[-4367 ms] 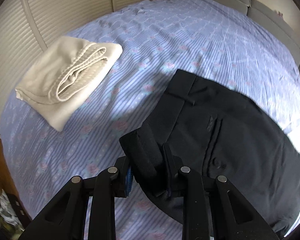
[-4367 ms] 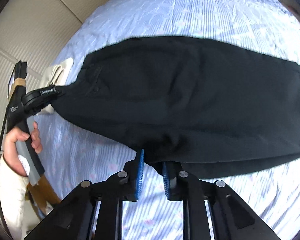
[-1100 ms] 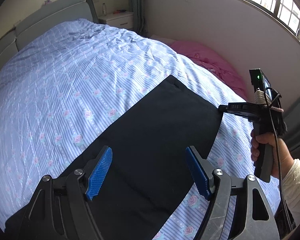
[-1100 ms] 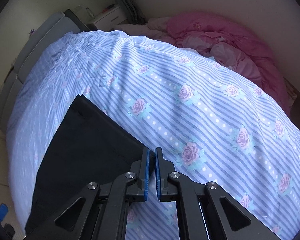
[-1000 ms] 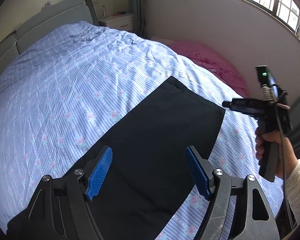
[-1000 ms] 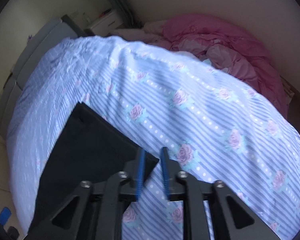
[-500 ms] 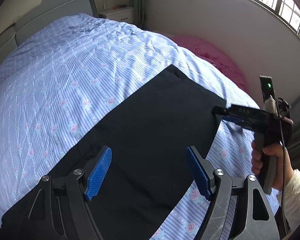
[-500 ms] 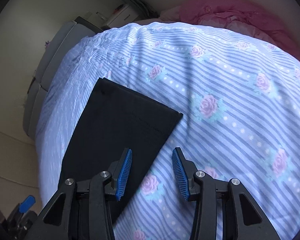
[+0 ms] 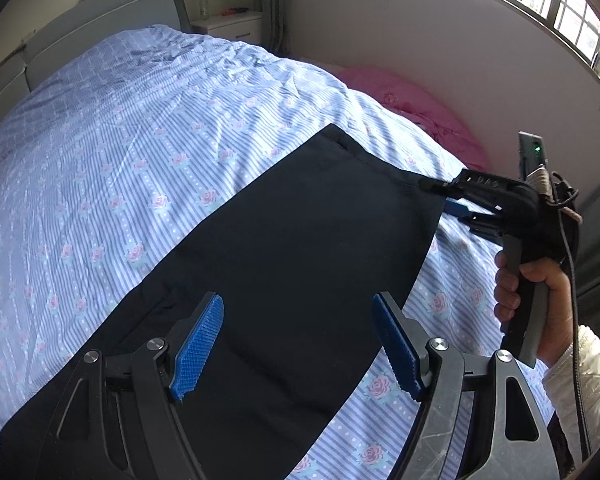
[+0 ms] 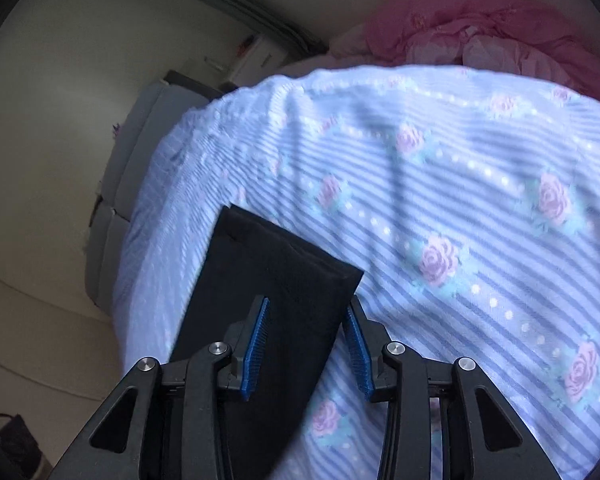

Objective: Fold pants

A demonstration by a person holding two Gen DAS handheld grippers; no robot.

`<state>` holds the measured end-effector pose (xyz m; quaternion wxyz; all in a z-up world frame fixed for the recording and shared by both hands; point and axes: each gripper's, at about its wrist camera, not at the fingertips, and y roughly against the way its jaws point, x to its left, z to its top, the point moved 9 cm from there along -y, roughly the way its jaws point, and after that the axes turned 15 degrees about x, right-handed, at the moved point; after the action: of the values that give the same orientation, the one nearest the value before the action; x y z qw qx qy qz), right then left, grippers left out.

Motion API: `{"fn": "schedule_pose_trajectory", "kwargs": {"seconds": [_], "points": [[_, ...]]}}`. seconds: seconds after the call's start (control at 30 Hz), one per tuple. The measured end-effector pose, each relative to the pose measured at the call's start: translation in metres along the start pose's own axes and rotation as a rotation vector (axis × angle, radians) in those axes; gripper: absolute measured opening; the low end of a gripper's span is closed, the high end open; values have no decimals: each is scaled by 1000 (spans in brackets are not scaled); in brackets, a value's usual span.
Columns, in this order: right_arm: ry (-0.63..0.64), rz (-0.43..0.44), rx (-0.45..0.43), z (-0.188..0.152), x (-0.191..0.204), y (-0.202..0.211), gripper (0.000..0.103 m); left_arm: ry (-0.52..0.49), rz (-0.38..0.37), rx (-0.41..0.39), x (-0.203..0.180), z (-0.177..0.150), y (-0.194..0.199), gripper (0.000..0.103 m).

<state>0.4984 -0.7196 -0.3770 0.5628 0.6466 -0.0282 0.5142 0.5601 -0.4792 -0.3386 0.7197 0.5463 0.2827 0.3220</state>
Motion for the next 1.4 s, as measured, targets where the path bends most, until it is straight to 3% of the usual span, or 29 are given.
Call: {"fn": "schedule_pose_trajectory", "kwargs": {"seconds": [0.2,0.3,0.33,0.47,0.63,0.8,1.0,1.1,1.27,1.4], "points": [[11,-168,64,14,-6,-25,33,39,9,3,9,-4,4,76],[9,-167,49,12,1,-13,15,74,36,3,22,-11,9,76],[24,-174,35,11,9,-6,14,92,41,4,28,-14,11,76],[202,-216,-23,1,75,28,13,207,41,7,65,-32,23,76],[492,-260,-23,-30,174,48,13,407,68,3,133,-80,53,76],[781,-256,51,-102,274,36,13,549,119,-1,191,-144,92,76],[963,-240,244,-209,333,-19,13,706,138,11,241,-235,128,76],[999,-245,389,-271,336,-66,13,769,139,20,261,-276,138,76],[962,-322,598,-347,303,-136,13,814,139,42,287,-328,140,76],[938,-372,686,-397,279,-160,13,797,155,59,305,-358,141,76]]}}
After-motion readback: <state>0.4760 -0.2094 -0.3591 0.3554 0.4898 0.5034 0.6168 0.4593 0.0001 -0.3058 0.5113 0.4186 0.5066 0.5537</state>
